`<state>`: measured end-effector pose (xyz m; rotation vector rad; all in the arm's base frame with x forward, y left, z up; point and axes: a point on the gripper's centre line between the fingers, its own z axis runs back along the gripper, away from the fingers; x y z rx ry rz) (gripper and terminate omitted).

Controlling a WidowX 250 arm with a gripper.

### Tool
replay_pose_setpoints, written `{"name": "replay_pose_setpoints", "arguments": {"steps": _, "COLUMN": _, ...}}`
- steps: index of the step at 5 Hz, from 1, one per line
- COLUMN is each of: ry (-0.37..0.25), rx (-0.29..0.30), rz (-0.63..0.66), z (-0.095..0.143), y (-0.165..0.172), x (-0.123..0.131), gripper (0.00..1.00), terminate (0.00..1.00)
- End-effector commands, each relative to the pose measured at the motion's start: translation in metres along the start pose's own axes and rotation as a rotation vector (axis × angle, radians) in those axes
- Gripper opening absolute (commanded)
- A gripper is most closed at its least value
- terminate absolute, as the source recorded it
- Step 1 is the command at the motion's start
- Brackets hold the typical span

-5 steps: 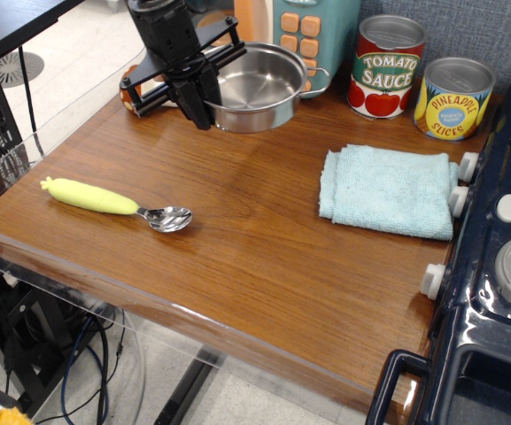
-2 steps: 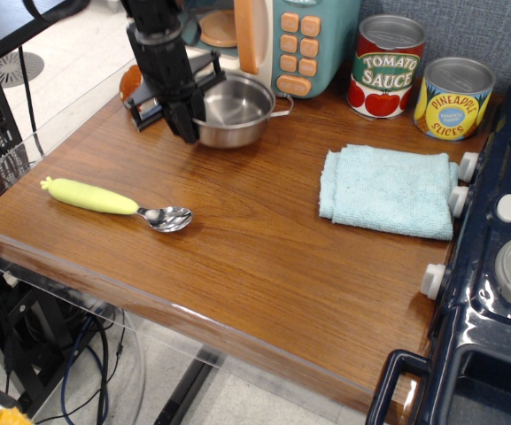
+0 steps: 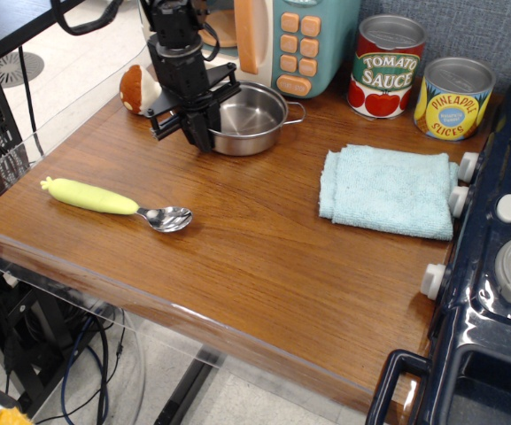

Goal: Pick up the pan and place it in the upper left corner

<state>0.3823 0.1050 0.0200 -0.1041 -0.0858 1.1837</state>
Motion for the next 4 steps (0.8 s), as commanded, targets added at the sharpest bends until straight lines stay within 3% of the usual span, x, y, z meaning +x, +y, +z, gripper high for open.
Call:
{"name": "replay_pose_setpoints", "arguments": {"steps": 1, "ry": -0.017, "rx": -0.028, "rz": 0.023, "z": 0.018, "y": 0.002, "x": 0.003, "gripper": 1.00, "terminate": 0.00}}
{"name": "replay_pose_setpoints", "arguments": {"steps": 3, "ry": -0.018, "rx": -0.074, "rz": 0.021, "z": 0.037, "y": 0.002, "x": 0.001, "gripper": 1.00, "terminate": 0.00}}
{"name": "replay_pose_setpoints", "arguments": {"steps": 4, "ry": -0.015, "rx": -0.116, "rz": 0.024, "z": 0.058, "y": 0.004, "x": -0.005, "gripper": 1.00, "terminate": 0.00}}
